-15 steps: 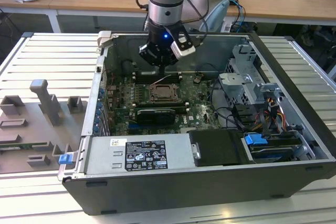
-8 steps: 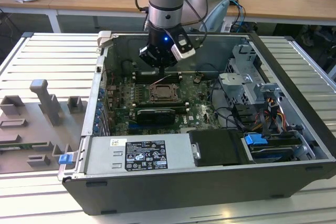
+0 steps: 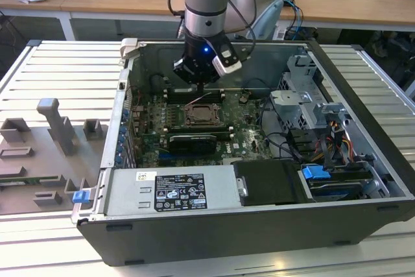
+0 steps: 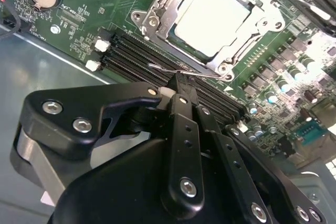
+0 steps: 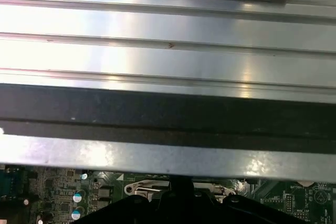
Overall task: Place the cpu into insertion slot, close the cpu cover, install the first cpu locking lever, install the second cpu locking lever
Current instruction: 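Install the first cpu locking lever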
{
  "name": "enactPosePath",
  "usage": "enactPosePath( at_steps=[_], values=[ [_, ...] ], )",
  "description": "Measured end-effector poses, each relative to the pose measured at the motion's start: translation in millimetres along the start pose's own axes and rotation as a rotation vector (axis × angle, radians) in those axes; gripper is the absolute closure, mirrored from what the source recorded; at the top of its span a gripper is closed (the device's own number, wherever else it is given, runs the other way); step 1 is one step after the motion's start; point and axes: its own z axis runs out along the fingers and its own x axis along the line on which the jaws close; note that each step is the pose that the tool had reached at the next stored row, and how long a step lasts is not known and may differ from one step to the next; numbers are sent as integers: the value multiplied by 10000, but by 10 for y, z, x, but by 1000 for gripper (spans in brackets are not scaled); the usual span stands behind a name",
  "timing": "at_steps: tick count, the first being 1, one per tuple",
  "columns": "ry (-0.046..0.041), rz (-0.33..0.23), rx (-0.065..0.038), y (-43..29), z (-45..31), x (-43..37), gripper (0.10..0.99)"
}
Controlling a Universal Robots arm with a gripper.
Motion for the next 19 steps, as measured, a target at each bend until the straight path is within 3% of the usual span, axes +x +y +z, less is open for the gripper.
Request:
enactPosePath(
  at_steps=[7,11,19],
  values=[
    [1,-25,0,-3,38,-79,980],
    [-3,-31,-70,-7,47,-94,980],
    [-3,-30,-68,-18,101,-131,980]
  ],
)
